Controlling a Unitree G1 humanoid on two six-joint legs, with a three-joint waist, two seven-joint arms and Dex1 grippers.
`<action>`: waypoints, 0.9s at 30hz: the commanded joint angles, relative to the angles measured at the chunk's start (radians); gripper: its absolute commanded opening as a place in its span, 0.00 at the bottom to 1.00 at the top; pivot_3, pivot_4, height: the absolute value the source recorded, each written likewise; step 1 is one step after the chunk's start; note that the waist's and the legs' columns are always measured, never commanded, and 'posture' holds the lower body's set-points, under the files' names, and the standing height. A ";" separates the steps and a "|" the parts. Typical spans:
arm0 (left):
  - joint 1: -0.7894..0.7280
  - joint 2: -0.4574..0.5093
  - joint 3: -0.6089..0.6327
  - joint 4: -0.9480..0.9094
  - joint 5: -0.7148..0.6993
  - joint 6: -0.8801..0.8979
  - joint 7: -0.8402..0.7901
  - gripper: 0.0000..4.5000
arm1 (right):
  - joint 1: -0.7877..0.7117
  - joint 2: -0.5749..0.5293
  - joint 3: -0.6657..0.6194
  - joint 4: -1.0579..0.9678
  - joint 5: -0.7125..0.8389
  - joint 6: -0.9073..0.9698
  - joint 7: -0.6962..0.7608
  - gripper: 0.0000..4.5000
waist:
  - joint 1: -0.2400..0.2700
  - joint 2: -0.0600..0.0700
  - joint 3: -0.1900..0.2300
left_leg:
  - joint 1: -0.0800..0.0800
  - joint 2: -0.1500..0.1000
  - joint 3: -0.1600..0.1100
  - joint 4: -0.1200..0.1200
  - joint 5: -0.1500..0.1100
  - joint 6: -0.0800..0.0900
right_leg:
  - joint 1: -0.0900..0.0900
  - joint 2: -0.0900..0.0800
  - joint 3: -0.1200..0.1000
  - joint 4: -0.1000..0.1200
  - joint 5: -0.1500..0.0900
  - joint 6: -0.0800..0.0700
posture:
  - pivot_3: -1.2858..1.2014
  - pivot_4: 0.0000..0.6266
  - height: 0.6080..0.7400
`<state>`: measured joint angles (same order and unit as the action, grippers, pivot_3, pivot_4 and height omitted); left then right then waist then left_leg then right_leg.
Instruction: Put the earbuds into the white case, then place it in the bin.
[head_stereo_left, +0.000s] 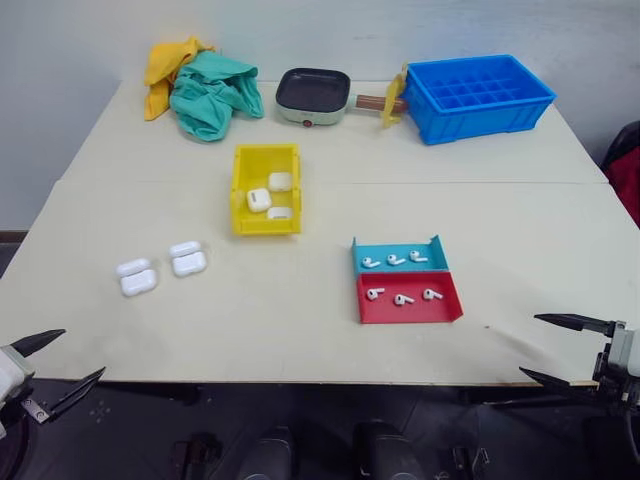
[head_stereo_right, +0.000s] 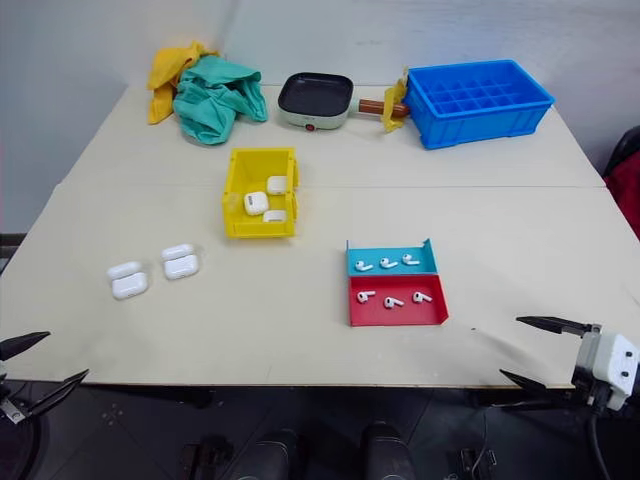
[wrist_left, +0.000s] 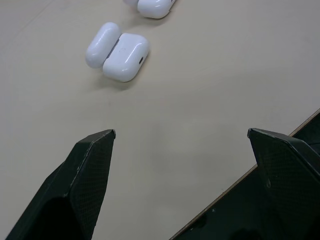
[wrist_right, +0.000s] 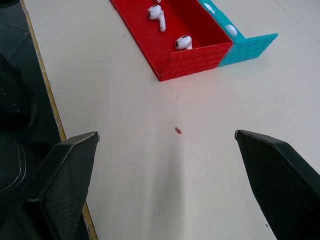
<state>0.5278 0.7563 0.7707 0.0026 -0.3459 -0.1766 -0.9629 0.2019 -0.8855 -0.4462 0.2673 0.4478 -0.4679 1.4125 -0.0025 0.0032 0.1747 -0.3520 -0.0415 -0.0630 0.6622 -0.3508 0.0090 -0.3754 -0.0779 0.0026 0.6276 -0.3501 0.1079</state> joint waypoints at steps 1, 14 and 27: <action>0.015 -0.018 0.029 -0.062 -0.062 0.037 0.005 0.99 | -0.005 0.000 0.014 -0.046 0.017 0.031 -0.006 1.00 | 0.000 0.000 0.000 | 0.000 0.000 0.000 0.000 0.000 0.000 | 0.000 0.000 0.000 0.000 0.000 0.000 | 0.52 0.24 1.00; 0.100 -0.178 0.255 -0.269 -0.357 0.635 0.380 0.99 | -0.218 0.267 0.110 -0.314 0.214 0.118 -0.114 1.00 | -0.001 0.000 0.000 | 0.000 0.001 0.000 0.001 -0.001 0.000 | 0.000 0.001 0.000 0.000 0.000 0.000 | 0.52 0.24 1.00; 0.001 -0.191 0.305 -0.615 -0.644 1.106 0.886 0.99 | -0.347 0.351 0.180 -0.205 0.228 -0.055 0.080 1.00 | 0.021 -0.003 -0.001 | 0.000 0.000 -0.003 0.004 0.000 -0.001 | 0.001 0.000 -0.001 0.002 0.000 0.000 | 0.52 0.24 1.00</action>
<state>0.5441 0.5379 1.0473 -0.5478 -0.9233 0.8755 -0.1522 -0.1422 -0.5314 -0.2570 0.0470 0.6503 -0.5037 1.4613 0.0187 0.0000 0.1733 -0.3520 -0.0414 -0.0657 0.6662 -0.3512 0.0080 -0.3743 -0.0775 0.0014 0.6298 -0.3498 0.1082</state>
